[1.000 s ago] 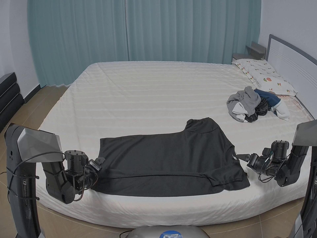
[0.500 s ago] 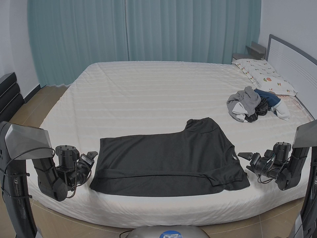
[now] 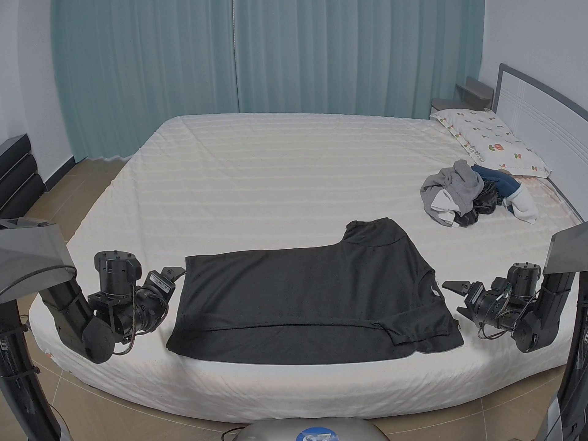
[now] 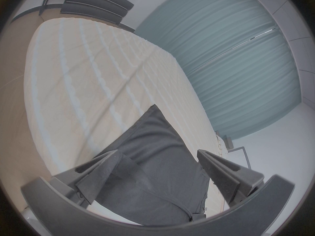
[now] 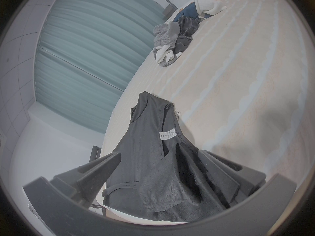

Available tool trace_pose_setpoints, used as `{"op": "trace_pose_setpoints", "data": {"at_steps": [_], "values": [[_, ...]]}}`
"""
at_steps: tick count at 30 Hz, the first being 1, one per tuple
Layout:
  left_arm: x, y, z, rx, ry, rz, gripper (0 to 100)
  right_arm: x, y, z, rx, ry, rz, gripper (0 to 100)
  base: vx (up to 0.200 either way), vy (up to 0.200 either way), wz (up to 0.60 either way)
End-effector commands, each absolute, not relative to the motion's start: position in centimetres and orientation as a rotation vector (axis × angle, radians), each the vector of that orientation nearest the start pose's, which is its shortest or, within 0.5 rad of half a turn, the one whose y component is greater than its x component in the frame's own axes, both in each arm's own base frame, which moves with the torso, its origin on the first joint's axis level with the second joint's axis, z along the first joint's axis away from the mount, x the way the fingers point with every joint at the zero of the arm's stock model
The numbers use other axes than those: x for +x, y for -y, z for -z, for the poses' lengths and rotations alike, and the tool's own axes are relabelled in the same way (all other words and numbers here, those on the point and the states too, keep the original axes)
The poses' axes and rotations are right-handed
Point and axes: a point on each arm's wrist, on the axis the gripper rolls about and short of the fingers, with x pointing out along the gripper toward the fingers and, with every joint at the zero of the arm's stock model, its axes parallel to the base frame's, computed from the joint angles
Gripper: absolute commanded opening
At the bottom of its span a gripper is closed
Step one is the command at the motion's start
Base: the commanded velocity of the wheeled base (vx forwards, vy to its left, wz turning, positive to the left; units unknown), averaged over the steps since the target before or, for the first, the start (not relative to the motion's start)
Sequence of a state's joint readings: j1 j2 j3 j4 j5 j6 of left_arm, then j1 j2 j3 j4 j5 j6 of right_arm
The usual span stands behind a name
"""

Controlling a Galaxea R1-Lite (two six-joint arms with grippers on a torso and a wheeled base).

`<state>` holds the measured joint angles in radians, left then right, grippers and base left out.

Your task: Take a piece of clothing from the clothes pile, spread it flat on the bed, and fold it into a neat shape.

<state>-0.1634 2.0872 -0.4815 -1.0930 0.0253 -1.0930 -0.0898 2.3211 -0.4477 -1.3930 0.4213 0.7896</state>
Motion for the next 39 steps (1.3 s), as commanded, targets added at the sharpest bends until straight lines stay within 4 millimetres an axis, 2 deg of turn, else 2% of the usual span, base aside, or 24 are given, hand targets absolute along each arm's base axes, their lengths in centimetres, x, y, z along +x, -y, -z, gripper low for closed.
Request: {"op": "trace_pose_setpoints", "data": {"at_steps": [1, 4, 7, 16, 22, 39], "values": [[31.8, 5.9, -2.9, -1.045, -0.585, -0.114, 100, 31.2, 1.7, 1.7, 0.89, -0.583, -0.129, 100, 0.0, 0.0, 0.0], [31.5, 6.7, -1.7, -1.051, -0.652, -0.091, 100, 31.1, 1.5, 1.7, 0.889, -0.588, -0.132, 100, 0.2, 0.0, 0.0], [30.9, 7.5, -1.4, -1.037, -0.688, -0.08, 100, 31.1, 0.9, 1.7, 0.883, -0.597, -0.145, 100, 0.2, 0.0, 0.0], [28.4, 10.2, -0.1, -0.965, -0.807, -0.051, 100, 30.6, 0.7, 2.0, 0.876, -0.598, -0.152, 100, 0.0, 0.0, 0.0], [27.7, 11.2, 0.1, -0.915, -0.818, -0.089, 100, 30.6, 0.7, 2.0, 0.877, -0.6, -0.152, 100, 0.0, 0.0, 0.0], [28.5, 11.9, 1.2, -0.863, -0.852, -0.106, 100, 30.6, 0.7, 2.3, 0.877, -0.605, -0.149, 100, 0.0, 0.0, 0.0]]}}
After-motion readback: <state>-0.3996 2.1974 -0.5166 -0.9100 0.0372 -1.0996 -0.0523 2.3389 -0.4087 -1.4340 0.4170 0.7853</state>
